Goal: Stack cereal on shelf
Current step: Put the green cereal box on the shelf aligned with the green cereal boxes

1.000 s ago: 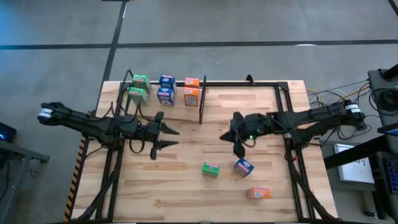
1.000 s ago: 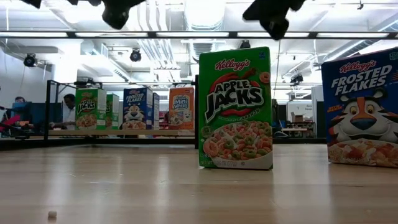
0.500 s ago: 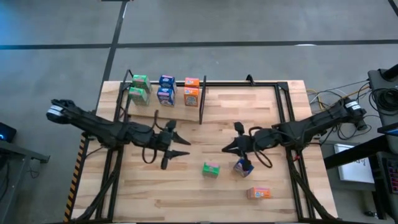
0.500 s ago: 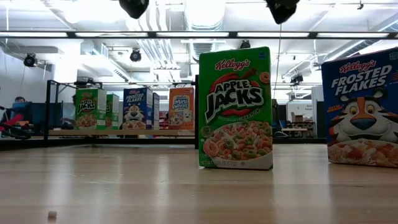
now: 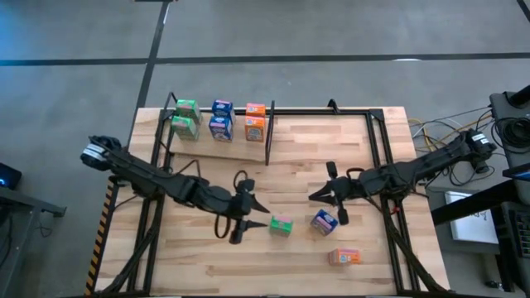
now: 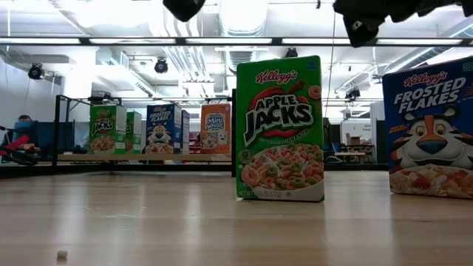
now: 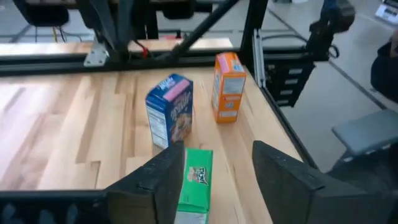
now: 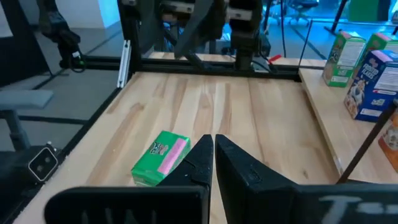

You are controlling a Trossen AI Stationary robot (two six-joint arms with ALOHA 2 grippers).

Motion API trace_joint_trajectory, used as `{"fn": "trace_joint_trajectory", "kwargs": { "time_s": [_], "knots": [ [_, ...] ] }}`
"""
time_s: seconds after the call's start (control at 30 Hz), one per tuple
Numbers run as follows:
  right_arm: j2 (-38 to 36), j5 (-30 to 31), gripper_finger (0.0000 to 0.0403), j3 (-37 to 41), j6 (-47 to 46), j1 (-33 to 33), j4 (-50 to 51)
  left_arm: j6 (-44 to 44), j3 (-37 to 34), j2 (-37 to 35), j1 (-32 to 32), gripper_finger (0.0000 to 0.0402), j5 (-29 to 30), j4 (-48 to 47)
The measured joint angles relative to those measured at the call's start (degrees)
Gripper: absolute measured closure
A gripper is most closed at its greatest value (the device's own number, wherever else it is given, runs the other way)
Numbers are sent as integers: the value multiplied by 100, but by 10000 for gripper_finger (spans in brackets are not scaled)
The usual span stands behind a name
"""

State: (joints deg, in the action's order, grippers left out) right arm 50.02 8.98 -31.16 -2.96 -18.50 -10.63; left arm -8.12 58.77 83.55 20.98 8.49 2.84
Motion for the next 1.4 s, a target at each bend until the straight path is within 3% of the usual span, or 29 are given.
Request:
{"fn": "trace_joint_trajectory", "kwargs": {
  "time_s": [0.4,1.4],
  "knots": [
    [-470,-18,394,384,-172,0,-70,110,248,887,84,147,155,103],
    [-721,-190,394,435,352,-2,-230,636,244,1890,-99,145,448,762]
  ]
}}
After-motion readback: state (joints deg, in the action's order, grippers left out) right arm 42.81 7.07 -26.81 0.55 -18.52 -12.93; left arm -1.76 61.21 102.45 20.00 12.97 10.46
